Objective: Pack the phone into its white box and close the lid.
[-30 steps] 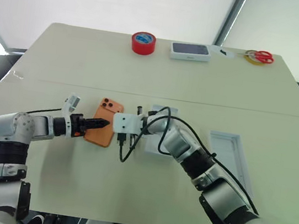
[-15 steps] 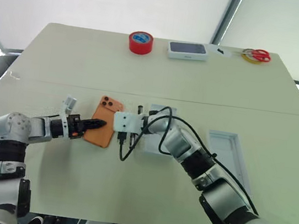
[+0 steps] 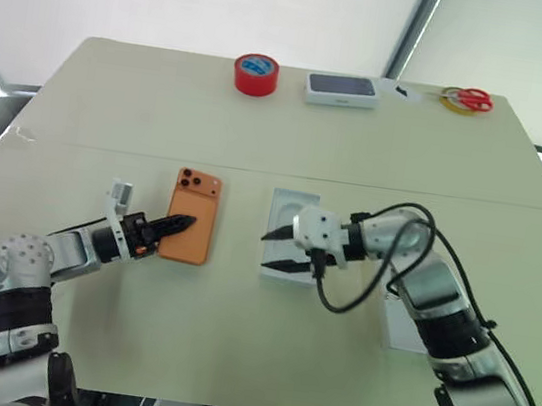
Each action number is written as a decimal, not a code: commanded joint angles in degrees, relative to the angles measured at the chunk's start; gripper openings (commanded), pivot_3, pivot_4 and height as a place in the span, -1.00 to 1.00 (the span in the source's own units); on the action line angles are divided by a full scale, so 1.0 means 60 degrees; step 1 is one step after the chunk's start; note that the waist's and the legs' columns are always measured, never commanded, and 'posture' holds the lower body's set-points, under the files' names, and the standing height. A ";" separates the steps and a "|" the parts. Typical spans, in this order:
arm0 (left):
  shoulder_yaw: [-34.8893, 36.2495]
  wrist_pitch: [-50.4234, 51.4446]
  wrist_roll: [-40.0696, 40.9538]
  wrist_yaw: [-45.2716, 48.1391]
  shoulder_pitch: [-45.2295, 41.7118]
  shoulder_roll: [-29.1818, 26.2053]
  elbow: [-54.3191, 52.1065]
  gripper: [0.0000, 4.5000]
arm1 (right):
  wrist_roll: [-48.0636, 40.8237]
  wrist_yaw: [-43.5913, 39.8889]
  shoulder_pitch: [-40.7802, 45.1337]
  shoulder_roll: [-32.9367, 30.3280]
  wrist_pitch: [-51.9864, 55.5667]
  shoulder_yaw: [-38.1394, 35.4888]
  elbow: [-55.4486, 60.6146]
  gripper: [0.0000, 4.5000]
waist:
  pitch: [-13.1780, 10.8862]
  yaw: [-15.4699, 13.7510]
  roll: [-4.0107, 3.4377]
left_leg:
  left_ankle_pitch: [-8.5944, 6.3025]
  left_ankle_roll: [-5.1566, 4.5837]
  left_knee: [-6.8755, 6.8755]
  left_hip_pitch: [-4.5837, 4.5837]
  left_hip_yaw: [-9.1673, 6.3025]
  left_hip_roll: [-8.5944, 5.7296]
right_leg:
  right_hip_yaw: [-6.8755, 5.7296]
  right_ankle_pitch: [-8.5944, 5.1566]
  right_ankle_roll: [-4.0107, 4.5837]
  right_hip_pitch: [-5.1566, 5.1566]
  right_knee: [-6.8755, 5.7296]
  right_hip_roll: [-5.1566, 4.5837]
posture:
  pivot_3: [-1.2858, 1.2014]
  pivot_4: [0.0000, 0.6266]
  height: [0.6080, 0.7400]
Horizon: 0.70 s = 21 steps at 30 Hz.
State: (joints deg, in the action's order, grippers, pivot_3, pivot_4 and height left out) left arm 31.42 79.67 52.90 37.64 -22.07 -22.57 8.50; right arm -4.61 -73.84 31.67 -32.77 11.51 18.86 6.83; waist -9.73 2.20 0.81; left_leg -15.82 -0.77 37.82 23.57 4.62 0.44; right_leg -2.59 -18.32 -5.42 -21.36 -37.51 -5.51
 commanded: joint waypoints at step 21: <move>0.0252 -0.0041 0.1696 -0.1308 0.0049 0.0152 -0.1228 -1.00 | 0.0739 0.0890 -0.1343 -0.0877 -0.1257 0.0138 0.0366 0.03 | -0.0009 -0.0236 0.0016 | 0.0005 0.0003 0.0024 -0.0001 -0.0003 0.0007 | -0.0008 0.0000 0.0000 0.0025 0.0017 0.0005 | 0.03 -0.52 0.84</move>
State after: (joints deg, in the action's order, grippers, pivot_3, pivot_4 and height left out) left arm 32.65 79.53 60.36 29.33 -21.59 -21.01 3.90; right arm -0.11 -68.84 23.68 -37.43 4.62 19.71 8.13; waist -9.79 0.78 0.90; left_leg -15.79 -0.75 37.96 23.56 4.60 0.48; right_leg -2.65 -18.32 -5.42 -21.21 -37.41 -5.47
